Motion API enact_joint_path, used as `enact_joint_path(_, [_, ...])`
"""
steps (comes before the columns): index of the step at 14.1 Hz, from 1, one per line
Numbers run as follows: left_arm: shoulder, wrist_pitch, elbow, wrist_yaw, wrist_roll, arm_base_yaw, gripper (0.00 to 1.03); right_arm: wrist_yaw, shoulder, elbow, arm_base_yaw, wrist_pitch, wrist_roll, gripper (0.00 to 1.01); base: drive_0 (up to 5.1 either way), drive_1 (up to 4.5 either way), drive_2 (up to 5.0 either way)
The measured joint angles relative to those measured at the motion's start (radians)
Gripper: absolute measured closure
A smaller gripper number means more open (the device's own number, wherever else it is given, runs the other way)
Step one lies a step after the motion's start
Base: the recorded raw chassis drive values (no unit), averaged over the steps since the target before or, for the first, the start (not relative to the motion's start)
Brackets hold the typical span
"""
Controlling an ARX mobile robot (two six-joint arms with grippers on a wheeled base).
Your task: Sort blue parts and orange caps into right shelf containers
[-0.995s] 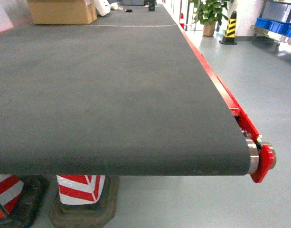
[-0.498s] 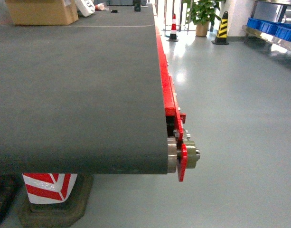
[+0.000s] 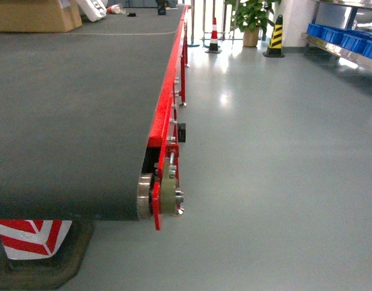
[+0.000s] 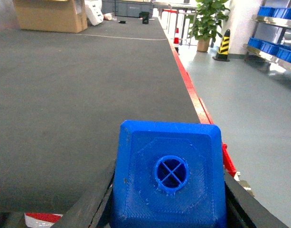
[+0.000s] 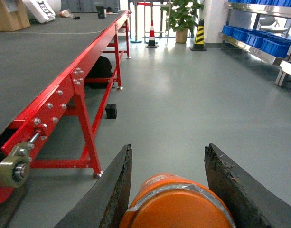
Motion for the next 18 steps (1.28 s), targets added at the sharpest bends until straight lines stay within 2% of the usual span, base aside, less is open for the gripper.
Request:
enact_joint_path(11, [-0.001,0.003,0.0,0.002,0.0,0.001,0.58,0.0,0.0,0.0,0.0,-0.002,0.0,0.6,5.0,-2.48,-2.5])
enact_joint_path(18, [0.0,0.002,0.0,0.001,0.0,0.001,0.58,0.0,0.0,0.0,0.0,0.001,0.0,0.6,4.4,-0.31,-4.2])
